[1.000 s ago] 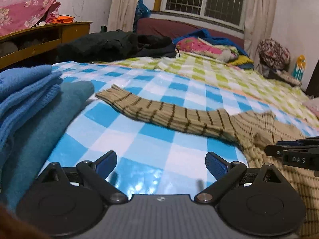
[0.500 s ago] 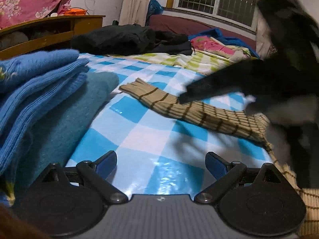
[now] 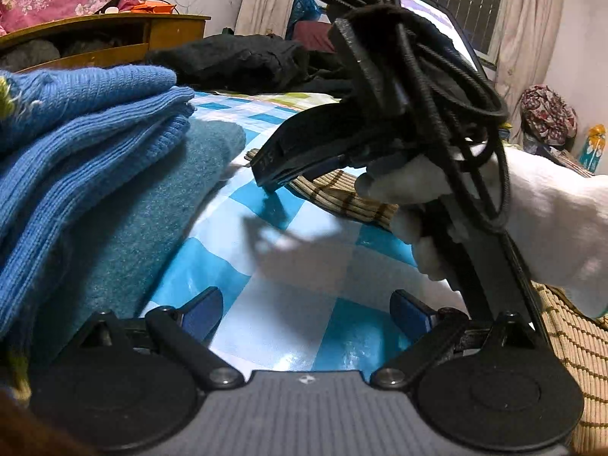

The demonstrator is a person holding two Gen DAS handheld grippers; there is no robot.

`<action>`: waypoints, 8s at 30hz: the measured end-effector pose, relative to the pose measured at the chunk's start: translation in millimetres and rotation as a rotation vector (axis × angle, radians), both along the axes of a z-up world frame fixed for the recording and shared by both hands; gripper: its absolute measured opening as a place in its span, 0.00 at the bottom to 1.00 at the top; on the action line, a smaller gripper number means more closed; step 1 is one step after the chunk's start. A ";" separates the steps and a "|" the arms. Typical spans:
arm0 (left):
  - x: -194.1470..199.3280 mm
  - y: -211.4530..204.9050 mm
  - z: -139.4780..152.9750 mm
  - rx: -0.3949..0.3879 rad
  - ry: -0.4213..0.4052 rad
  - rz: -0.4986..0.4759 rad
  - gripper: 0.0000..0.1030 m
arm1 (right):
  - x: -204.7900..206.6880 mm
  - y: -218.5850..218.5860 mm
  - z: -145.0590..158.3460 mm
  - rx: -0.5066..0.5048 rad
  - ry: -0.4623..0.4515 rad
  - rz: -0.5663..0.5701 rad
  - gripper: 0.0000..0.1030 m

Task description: Fold small clothes

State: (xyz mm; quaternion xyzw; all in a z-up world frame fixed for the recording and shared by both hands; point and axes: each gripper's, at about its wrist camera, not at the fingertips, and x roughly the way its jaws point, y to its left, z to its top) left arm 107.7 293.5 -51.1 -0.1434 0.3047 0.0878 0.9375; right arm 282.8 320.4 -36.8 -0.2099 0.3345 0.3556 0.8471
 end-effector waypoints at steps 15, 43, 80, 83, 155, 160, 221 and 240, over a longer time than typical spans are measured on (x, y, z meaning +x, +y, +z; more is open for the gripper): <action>-5.3 -0.2 -2.8 -0.002 -0.007 0.001 0.96 | 3.1 13.4 -1.5 -0.045 -0.030 -0.036 0.30; -10.2 -63.2 27.4 0.157 -0.161 -0.114 0.97 | -30.8 -220.3 147.3 0.385 -0.121 -0.409 0.06; 75.9 -235.3 46.0 0.313 -0.151 -0.368 0.98 | -110.4 -543.7 23.8 0.482 0.000 -1.024 0.15; 93.0 -243.6 30.0 0.352 -0.066 -0.377 0.97 | -112.5 -538.0 25.8 0.399 -0.041 -1.022 0.15; -158.5 -190.8 3.7 0.160 0.098 -0.507 0.96 | -370.3 -515.8 12.6 0.293 0.186 -0.938 0.27; -160.4 -189.6 5.4 0.137 0.102 -0.522 0.81 | -369.4 -517.9 13.2 0.343 0.230 -0.934 0.29; 8.0 -180.9 93.7 -0.372 -0.187 -0.489 0.11 | -250.4 -561.4 64.7 1.206 0.104 -0.831 0.09; 158.0 -210.8 43.3 -0.245 -0.074 -0.341 0.12 | -95.4 -602.1 12.9 1.090 0.095 -1.125 0.11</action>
